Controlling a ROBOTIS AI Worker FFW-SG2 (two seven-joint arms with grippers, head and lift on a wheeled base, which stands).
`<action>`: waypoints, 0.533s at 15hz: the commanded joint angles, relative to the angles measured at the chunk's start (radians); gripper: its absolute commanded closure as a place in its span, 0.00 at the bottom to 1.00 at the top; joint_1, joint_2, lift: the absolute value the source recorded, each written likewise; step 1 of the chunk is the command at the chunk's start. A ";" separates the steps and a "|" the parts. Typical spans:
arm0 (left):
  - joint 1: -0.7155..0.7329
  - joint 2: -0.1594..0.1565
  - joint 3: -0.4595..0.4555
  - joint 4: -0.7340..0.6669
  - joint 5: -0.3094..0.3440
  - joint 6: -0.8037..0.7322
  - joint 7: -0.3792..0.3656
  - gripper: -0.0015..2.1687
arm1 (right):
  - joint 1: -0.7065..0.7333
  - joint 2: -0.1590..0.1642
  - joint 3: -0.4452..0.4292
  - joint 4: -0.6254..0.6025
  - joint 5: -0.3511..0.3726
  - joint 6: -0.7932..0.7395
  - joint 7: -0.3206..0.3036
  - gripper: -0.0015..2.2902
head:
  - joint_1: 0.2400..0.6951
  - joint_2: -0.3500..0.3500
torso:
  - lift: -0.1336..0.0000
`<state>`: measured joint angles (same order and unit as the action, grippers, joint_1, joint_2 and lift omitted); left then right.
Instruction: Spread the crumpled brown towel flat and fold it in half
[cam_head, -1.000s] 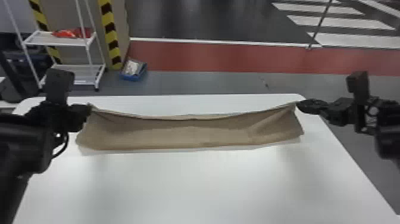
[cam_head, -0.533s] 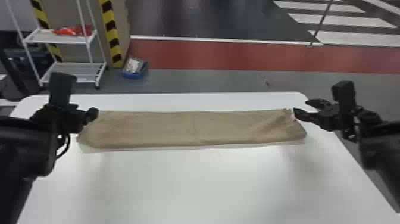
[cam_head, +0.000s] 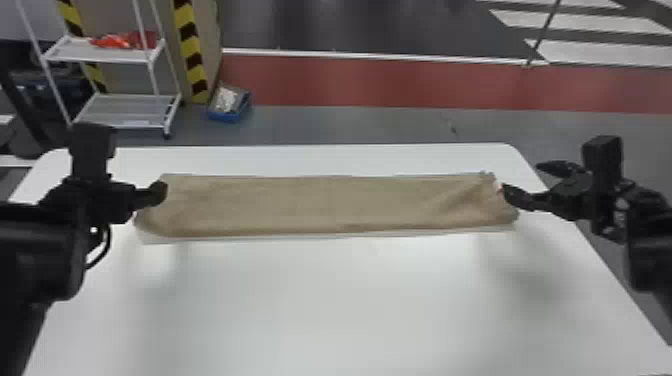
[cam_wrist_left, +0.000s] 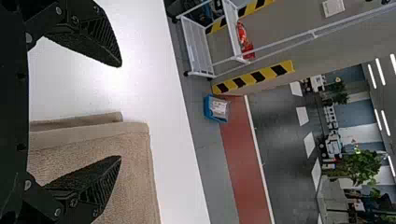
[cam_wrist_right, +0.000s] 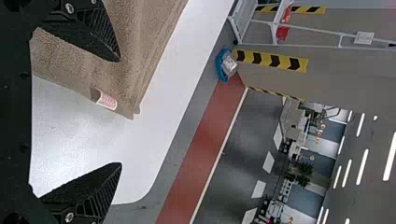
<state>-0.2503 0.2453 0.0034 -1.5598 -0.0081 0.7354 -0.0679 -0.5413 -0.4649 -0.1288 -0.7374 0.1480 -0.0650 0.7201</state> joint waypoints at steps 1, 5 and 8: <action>0.019 0.014 0.035 -0.016 0.063 0.000 -0.007 0.10 | 0.004 -0.028 -0.028 -0.005 -0.039 0.021 0.052 0.04 | 0.99 0.37 | 0.07; 0.013 0.032 0.049 0.004 0.138 -0.006 -0.044 0.10 | 0.012 -0.047 -0.029 0.024 -0.088 0.006 0.144 0.06 | 1.00 0.36 | 0.07; -0.041 0.032 0.043 0.075 0.165 -0.003 -0.072 0.11 | 0.035 -0.035 -0.029 0.030 -0.111 -0.034 0.154 0.06 | 1.00 0.36 | 0.07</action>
<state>-0.2629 0.2782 0.0535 -1.5239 0.1532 0.7307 -0.1366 -0.5157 -0.5071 -0.1580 -0.7102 0.0457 -0.0818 0.8750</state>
